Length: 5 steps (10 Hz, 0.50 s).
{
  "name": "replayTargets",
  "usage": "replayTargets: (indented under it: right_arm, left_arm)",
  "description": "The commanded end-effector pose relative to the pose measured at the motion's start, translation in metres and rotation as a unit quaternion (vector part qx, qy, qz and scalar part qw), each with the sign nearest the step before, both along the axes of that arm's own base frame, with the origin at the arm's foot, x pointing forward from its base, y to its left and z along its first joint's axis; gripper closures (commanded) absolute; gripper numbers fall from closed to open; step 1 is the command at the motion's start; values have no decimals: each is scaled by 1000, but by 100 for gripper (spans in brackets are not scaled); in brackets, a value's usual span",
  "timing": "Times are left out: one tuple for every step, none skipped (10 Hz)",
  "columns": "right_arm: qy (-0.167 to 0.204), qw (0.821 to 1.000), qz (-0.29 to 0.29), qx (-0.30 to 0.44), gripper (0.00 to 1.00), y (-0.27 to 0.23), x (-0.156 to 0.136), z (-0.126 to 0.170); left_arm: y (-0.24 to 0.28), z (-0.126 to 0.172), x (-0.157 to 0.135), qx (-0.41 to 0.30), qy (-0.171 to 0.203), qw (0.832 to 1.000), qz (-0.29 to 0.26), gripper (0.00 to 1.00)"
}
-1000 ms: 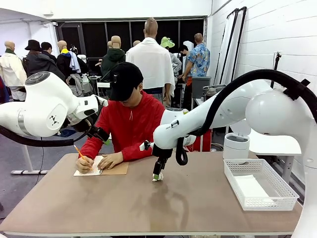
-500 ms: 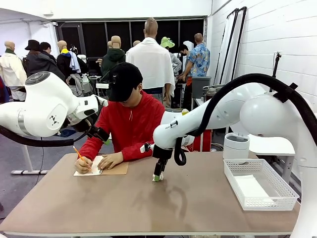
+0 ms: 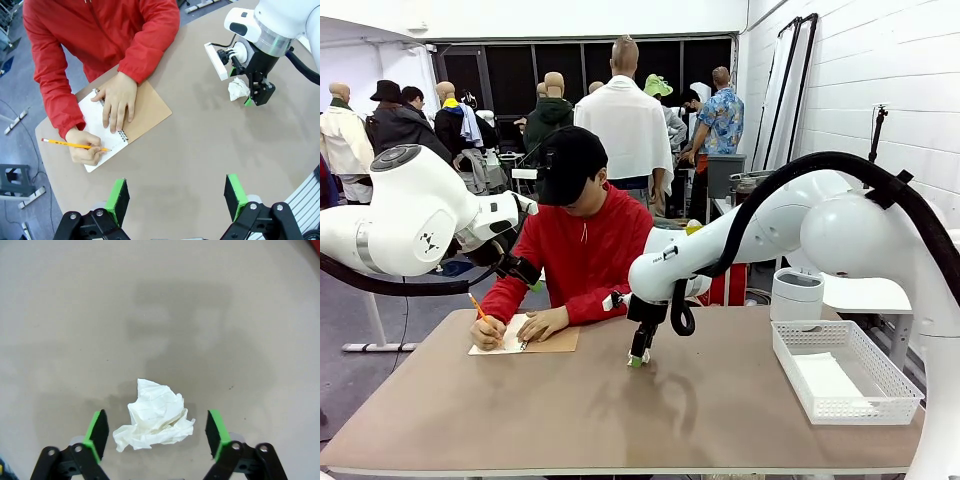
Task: Sort the paper based on its condition.
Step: If a person hands you a paper, place it in the Organizing basket , and if it's crumpled, put it in the Trash can.
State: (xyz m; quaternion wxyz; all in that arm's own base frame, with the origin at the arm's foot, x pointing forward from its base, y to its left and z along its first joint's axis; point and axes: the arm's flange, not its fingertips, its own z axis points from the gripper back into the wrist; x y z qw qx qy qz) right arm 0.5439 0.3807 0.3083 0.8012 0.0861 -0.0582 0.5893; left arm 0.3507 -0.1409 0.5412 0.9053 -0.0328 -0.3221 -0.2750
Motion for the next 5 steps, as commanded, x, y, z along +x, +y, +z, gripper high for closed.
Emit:
replayTargets:
  right_arm:
    - [-2, 1000, 3, -19, 36, 3, 8, 2]
    - [1, 1000, 2, -19, 36, 4, 7, 2]
    - [6, 1000, 0, -21, 55, 4, 7, 2]
    - [6, 1000, -1, -18, 75, 4, 7, 2]
    - [1, 1000, -4, -15, 94, 3, 8, 3]
  left_arm:
    - [1, 0, 0, -1, -2, 1000, 1, 0]
    - [1, 0, 0, -1, -2, 1000, 1, 0]
    - [1, 0, 0, -1, -2, 1000, 1, 0]
    - [1, 0, 0, -1, -2, 1000, 1, 0]
    - [1, 0, 0, -1, -2, 1000, 1, 0]
